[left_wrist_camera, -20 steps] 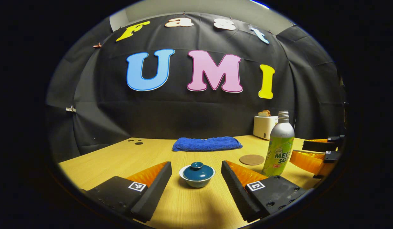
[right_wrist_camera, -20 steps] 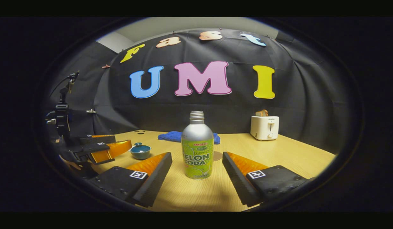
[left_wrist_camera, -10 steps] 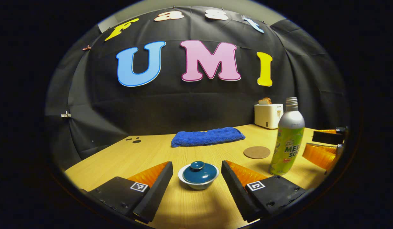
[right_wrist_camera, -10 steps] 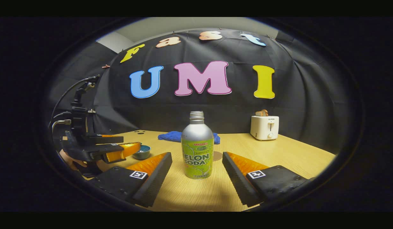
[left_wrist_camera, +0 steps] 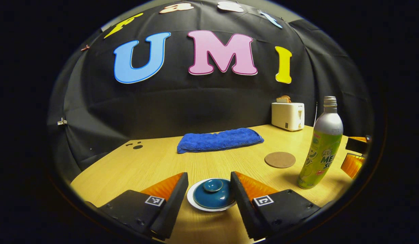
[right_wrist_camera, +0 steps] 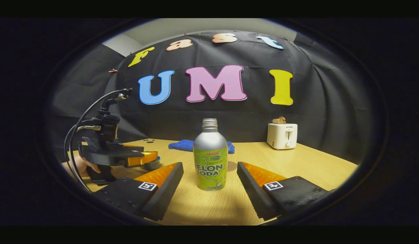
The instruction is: Open the teacup lid with one hand, grasp the water bottle and pour water into the teacup with the other hand; after pouring, place the water bottle on the coaster and then close the teacup lid.
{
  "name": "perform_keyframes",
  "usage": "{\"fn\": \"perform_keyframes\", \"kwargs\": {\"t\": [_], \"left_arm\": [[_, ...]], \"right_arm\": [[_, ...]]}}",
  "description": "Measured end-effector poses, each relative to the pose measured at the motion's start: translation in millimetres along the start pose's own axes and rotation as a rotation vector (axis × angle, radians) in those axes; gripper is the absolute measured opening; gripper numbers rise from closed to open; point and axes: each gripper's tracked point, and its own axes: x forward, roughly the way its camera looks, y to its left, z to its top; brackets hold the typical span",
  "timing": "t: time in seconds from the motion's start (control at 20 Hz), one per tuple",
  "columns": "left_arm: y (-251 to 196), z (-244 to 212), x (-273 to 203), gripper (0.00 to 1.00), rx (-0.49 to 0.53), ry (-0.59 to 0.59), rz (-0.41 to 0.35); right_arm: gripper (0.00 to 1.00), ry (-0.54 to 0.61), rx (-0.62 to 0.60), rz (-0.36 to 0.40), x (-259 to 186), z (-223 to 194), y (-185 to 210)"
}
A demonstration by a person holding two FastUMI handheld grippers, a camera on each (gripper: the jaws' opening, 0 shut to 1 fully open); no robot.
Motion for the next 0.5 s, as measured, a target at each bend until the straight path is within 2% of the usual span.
{"fn": "perform_keyframes", "kwargs": {"t": [0.1,0.15,0.2,0.5], "left_arm": [[-2.2,-0.9,4.9,0.74,0.023,0.015,-0.005],[-3.3,-1.9,6.7,0.65,0.033,0.021,-0.006],[-3.3,-2.2,8.0,0.62,0.043,0.029,-0.002],[-3.8,-1.2,9.6,0.52,0.058,0.03,0.008]], "right_arm": [[0.98,0.0,0.0,0.0,-0.5,0.0,0.1],[0.98,0.0,0.0,0.0,-0.3,0.2,-0.1],[0.98,0.0,0.0,0.0,-0.1,0.2,0.5],[0.98,0.0,0.0,0.004,-0.1,-0.2,1.1]]}}
